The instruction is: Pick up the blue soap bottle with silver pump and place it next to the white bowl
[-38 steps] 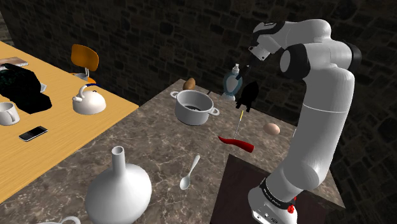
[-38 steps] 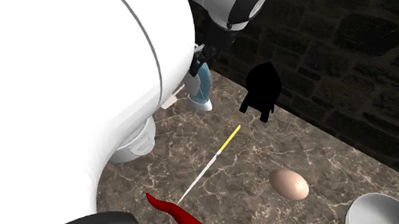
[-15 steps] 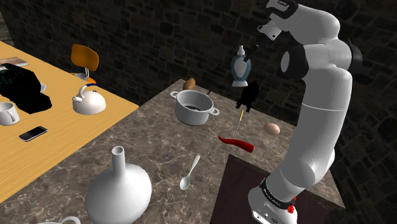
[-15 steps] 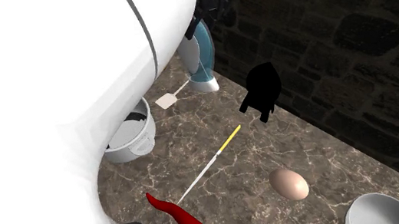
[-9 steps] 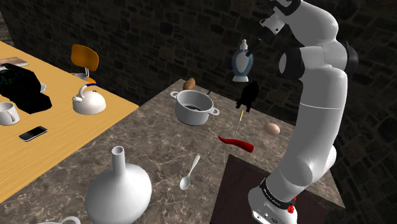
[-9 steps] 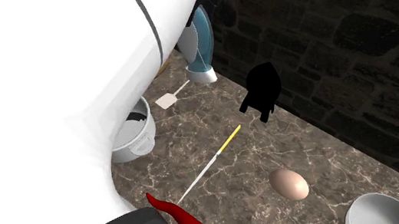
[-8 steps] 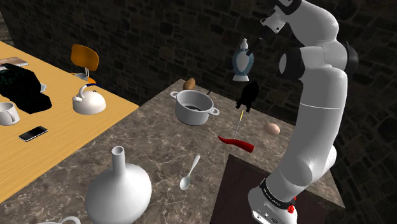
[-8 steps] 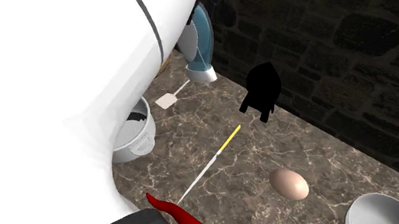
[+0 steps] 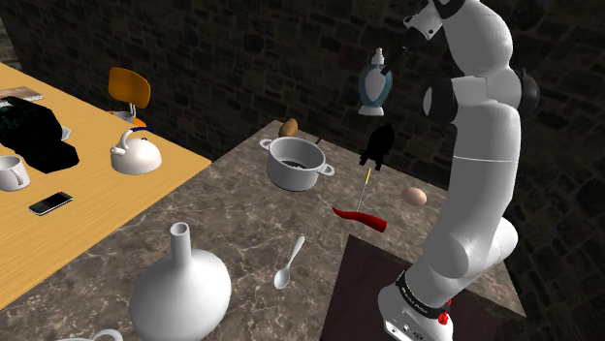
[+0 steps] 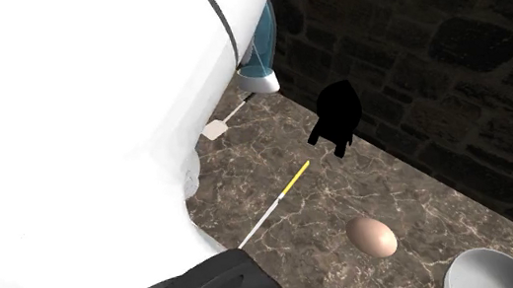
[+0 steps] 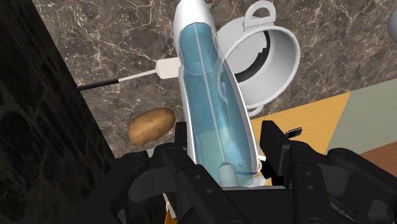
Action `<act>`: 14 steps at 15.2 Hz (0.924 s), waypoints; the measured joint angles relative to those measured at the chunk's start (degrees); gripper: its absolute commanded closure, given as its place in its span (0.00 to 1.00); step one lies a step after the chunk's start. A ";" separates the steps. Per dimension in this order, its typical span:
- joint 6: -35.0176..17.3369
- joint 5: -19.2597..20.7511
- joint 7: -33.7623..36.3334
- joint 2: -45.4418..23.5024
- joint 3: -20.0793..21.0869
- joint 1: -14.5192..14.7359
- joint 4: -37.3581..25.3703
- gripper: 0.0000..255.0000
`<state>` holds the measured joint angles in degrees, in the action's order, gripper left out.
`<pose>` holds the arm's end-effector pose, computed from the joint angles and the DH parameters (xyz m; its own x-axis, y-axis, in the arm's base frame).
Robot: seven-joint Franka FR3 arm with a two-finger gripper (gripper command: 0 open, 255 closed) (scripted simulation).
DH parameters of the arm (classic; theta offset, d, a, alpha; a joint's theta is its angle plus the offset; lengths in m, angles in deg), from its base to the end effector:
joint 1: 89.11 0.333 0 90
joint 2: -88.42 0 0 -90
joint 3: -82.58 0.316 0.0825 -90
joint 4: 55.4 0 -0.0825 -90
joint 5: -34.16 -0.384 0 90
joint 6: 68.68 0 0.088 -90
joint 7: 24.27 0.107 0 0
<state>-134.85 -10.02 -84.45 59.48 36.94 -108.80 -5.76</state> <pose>0.4785 -0.4151 0.6679 0.9389 0.1933 0.2848 0.2664 -0.9320 -0.2457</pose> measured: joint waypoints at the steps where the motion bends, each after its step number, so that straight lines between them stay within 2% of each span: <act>1: -0.70 1.14 -0.70 1.51 -0.66 1.30 2.40 1.00; 2: -0.96 2.53 -1.75 3.46 -1.51 2.34 4.90 1.00; 4: -3.95 7.16 -3.73 9.47 -3.64 7.31 13.77 1.00; 5: -4.34 8.55 -4.81 11.10 -4.30 7.82 15.86 1.00; 10: -8.64 19.35 -5.85 24.64 -6.27 14.41 29.73 1.00; 14: -9.16 26.18 -5.90 33.19 -6.04 15.18 35.60 1.00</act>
<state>-144.01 16.16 -90.36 92.67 30.90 -93.62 29.84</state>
